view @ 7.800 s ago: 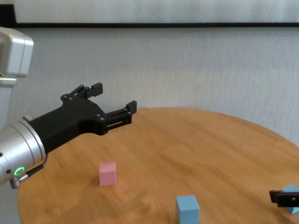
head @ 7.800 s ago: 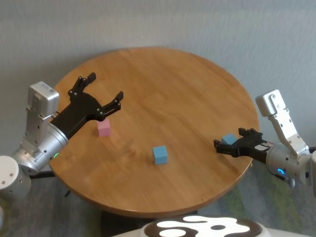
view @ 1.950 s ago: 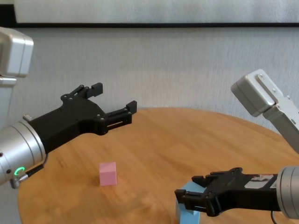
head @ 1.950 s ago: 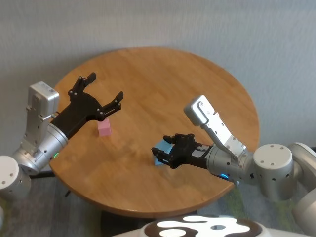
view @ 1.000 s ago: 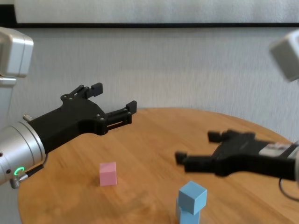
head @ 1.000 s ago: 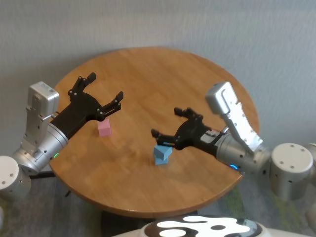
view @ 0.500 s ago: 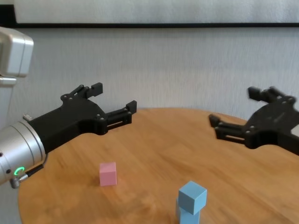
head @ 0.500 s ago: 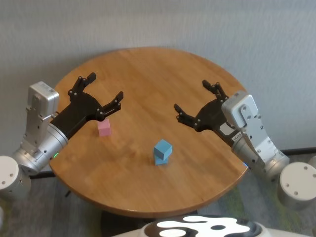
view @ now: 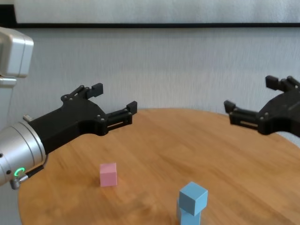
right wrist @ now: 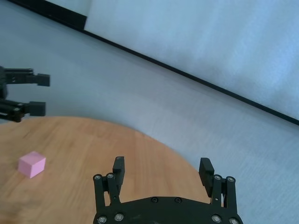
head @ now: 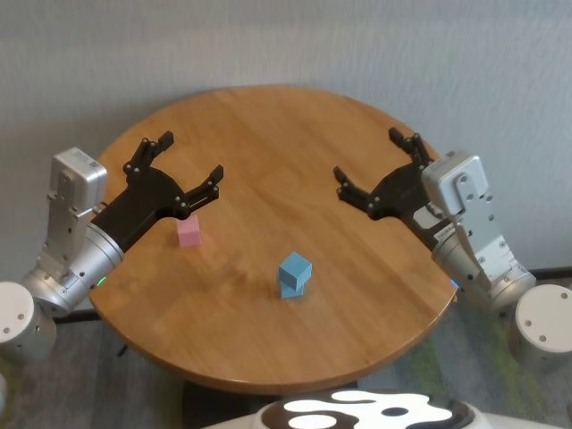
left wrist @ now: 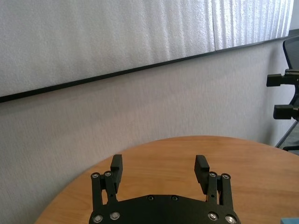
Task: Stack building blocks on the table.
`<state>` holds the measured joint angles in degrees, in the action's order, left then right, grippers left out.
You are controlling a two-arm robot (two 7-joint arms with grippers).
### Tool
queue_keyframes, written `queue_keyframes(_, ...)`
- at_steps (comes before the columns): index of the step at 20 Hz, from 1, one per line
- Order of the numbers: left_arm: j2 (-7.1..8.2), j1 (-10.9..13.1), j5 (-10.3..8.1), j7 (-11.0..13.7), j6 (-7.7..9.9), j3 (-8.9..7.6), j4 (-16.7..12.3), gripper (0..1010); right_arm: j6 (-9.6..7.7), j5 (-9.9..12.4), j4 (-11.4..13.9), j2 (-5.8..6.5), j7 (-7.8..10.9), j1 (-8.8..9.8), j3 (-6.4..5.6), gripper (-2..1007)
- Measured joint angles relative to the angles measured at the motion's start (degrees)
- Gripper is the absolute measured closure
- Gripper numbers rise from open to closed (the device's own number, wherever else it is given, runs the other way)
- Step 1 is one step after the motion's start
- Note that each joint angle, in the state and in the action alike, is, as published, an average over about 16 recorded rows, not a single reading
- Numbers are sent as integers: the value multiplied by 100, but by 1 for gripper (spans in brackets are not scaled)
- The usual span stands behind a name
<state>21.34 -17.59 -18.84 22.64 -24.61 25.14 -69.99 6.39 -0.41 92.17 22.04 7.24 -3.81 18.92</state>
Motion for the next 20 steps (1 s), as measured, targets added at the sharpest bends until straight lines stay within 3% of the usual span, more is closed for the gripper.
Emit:
queue_keyframes(11,0,0,0,0,0,0,0,10,-95,146,-69,-330,-92,-32,-325,0)
queue_keyframes(16,0,0,0,0,0,0,0,10,-193,305,-98,-442,37,-81,-466,0)
queue_keyframes(20,0,0,0,0,0,0,0,10,-327,456,-140,-473,248,-151,-566,0)
